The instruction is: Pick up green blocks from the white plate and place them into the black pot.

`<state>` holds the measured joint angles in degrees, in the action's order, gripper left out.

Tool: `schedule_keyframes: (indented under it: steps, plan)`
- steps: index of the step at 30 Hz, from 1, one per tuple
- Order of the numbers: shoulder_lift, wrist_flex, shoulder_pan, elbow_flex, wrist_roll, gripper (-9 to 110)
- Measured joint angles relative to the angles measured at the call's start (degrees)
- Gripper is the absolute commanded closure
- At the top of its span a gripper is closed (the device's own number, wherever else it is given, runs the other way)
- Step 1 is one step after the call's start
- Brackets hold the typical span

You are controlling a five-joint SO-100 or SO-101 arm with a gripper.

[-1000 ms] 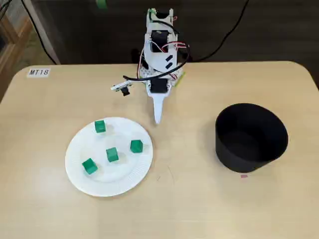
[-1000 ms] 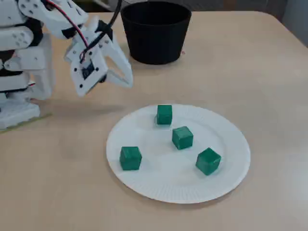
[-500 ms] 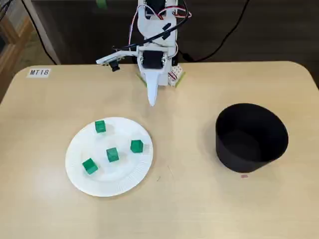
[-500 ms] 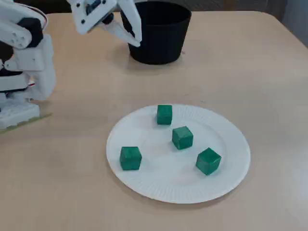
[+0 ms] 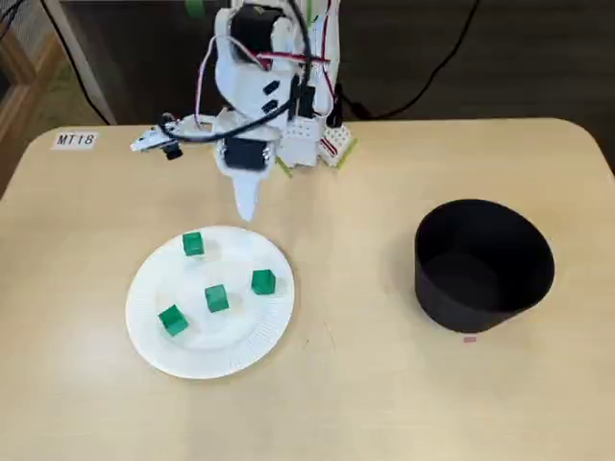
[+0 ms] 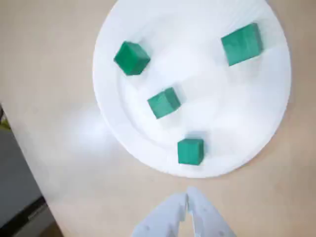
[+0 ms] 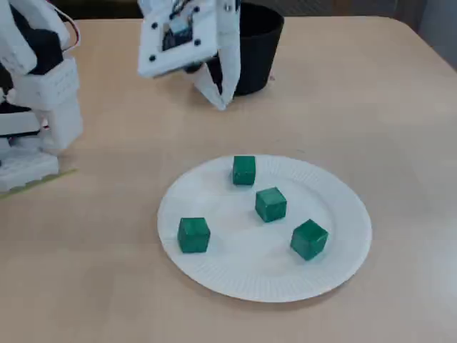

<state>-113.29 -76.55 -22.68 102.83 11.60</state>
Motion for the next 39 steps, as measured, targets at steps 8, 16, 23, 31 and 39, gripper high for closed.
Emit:
schedule_keyframes:
  steps: [8,16,23,31,39]
  plan:
    - [15.5,0.2,-4.0,-10.3,-10.4,104]
    - [36.9,-6.9,-4.6,-33.7,-12.9,91]
    - [46.1,-11.7,-5.3,-43.2,-14.7,79]
    - [53.4,-14.0,-7.7,-49.7,-17.4,75]
    - [63.6,-17.3,-8.0,-62.1,-17.6,73]
